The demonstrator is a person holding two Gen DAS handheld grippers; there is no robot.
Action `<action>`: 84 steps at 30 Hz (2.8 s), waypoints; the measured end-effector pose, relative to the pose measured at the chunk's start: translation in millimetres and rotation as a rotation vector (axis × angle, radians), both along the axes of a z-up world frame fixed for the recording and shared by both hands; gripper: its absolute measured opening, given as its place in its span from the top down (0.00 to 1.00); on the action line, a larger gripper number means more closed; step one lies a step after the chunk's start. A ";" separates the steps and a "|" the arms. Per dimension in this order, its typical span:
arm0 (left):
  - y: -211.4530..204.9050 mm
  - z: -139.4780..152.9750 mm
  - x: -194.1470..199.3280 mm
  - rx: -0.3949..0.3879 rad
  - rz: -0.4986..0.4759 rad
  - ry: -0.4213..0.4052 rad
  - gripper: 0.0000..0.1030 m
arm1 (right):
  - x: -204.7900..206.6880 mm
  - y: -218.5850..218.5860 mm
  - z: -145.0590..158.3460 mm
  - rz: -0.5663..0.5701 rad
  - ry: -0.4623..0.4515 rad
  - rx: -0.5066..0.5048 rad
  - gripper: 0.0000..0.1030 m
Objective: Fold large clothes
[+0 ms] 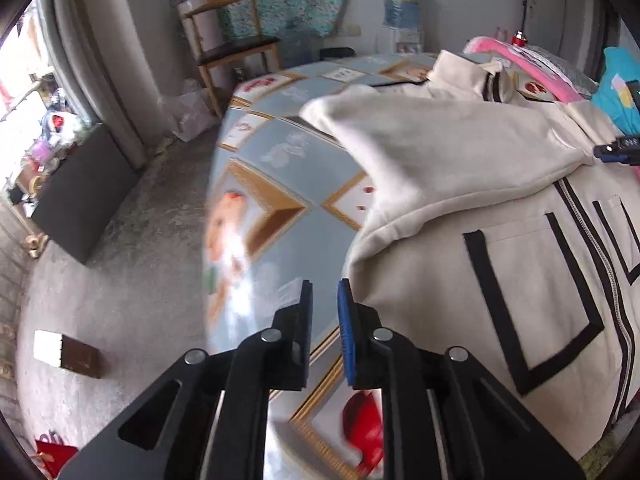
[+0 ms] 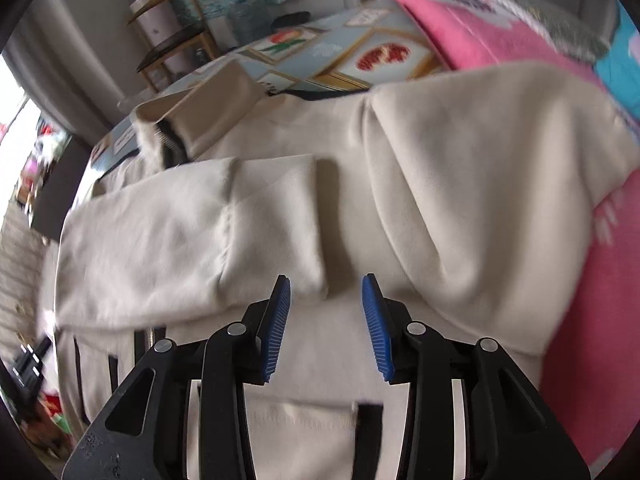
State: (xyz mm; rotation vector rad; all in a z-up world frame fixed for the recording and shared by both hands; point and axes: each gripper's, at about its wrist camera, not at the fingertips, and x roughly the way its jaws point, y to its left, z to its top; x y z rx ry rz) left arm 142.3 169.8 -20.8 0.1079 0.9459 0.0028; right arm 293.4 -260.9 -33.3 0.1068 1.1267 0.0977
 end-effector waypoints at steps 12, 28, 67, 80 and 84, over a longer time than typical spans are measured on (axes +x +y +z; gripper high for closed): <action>-10.3 -17.1 -70.9 -0.395 0.079 0.192 0.65 | -64.7 22.5 -12.0 0.094 0.014 0.037 0.60; -16.7 29.2 -64.2 -0.179 0.100 0.069 0.63 | -104.0 2.6 -10.6 0.055 -0.008 0.001 0.46; -115.8 -19.0 131.2 -0.157 0.018 0.019 0.76 | 57.0 16.4 -22.6 0.117 0.010 0.041 0.96; -137.8 -18.3 134.3 -0.171 -0.055 0.034 0.78 | 57.4 -15.0 -25.9 0.029 0.012 0.050 0.87; -116.7 -4.8 127.7 -0.217 -0.024 -0.010 0.78 | 44.2 -19.5 3.5 0.017 -0.081 0.044 0.68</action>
